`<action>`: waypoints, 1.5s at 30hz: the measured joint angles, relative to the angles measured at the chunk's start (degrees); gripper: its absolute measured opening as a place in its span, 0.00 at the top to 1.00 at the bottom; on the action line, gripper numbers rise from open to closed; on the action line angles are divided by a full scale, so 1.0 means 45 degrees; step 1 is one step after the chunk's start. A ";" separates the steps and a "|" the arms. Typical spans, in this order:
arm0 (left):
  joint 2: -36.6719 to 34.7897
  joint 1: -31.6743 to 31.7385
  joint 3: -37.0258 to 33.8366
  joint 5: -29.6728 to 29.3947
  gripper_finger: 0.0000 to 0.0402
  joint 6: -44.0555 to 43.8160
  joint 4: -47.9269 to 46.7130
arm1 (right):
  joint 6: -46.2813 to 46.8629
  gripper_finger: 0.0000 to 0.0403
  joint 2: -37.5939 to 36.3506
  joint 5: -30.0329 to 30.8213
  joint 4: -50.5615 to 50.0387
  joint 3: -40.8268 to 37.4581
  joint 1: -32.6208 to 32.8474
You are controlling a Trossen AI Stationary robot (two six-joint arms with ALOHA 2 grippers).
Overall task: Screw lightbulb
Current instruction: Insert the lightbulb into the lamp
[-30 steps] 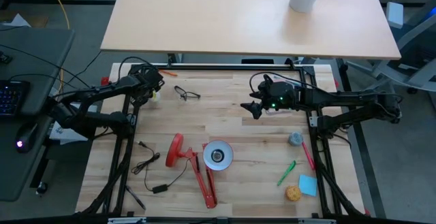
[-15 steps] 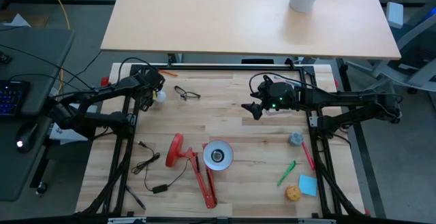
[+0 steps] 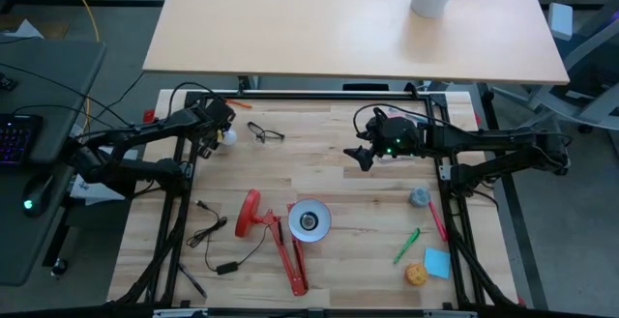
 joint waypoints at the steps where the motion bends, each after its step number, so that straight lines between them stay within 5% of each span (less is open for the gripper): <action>1: 0.0000 0.0000 0.0000 -0.0007 0.60 0.0068 0.0096 | 0.0000 0.09 0.0000 -0.0003 0.0000 0.0000 0.0000; 8: -0.0388 0.0000 -0.0015 -0.0250 0.61 0.1396 0.1809 | 0.0005 0.09 -0.0017 -0.0131 0.0063 -0.0005 0.0000; 15: -0.1821 0.0005 0.0461 -0.0637 0.70 0.4786 0.2800 | -0.0095 0.09 -0.0107 -0.0379 0.1920 -0.0005 0.0000; 24: -0.2549 0.0380 0.0442 -0.0174 0.78 0.5990 0.3637 | 0.0147 0.09 -0.0112 -0.0413 0.2354 -0.0005 0.0005; 45: 0.0418 0.0703 0.0572 0.2625 0.23 0.8747 0.8951 | 0.0199 0.09 -0.0112 -0.0403 0.2231 -0.0005 0.0003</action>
